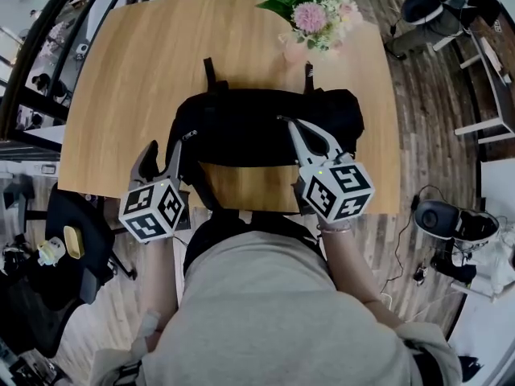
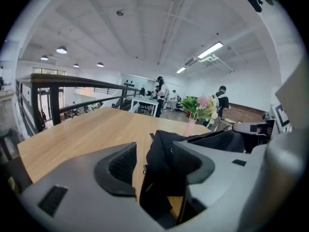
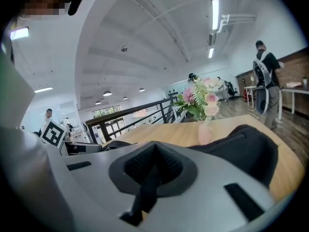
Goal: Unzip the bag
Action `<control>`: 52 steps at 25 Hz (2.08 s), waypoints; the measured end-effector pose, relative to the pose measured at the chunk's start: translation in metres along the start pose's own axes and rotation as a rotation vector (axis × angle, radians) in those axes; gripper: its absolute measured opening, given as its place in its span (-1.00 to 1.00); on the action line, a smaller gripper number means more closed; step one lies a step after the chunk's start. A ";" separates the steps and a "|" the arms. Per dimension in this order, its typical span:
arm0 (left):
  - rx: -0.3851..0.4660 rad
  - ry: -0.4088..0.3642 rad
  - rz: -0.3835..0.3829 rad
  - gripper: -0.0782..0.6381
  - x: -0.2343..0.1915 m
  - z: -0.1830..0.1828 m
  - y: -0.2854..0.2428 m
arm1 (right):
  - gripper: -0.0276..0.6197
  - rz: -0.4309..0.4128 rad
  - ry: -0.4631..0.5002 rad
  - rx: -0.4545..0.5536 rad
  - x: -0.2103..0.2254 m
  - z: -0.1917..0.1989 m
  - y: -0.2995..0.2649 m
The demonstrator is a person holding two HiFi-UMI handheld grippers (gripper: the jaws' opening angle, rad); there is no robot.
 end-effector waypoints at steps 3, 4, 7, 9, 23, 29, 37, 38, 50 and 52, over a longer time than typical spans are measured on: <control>-0.004 -0.107 0.053 -0.13 0.013 -0.013 -0.003 | -0.89 -0.013 -0.001 -0.007 0.001 -0.002 0.000; -0.009 -0.141 0.087 -0.13 0.020 -0.018 -0.006 | -0.89 -0.015 0.007 -0.010 0.001 -0.002 0.000; -0.028 -0.197 0.207 -0.13 0.042 -0.030 -0.019 | -0.89 -0.020 0.018 -0.013 0.000 -0.003 0.000; -0.042 -0.227 0.278 -0.13 0.056 -0.034 -0.029 | -0.89 -0.020 0.020 -0.012 -0.001 -0.004 0.000; -0.224 -0.615 0.591 -0.13 0.135 -0.031 -0.092 | -0.89 0.030 0.043 0.027 -0.008 -0.002 0.010; -0.317 -0.727 0.581 -0.21 0.144 -0.026 -0.106 | -0.89 0.038 0.026 0.032 -0.011 -0.002 0.013; -0.332 -0.804 0.563 -0.63 0.150 -0.021 -0.107 | -0.89 0.061 0.032 0.038 -0.013 -0.001 0.012; -0.332 -0.804 0.561 -0.64 0.149 -0.021 -0.107 | -0.89 0.061 0.033 0.037 -0.013 -0.001 0.012; -0.323 -0.766 0.565 -0.67 0.147 -0.018 -0.104 | -0.89 0.091 0.014 0.036 0.005 0.001 0.013; -0.323 -0.756 0.566 -0.67 0.146 -0.017 -0.104 | -0.88 0.100 0.011 0.038 0.011 0.000 0.014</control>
Point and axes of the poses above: the fingertips, and each gripper's own axes: y backward along the fingers, x to its right, z out of its underside, the point moved 10 cm from there along y, backward along the fingers, and after that the axes turned 13 degrees about z, right-handed, at the moved point
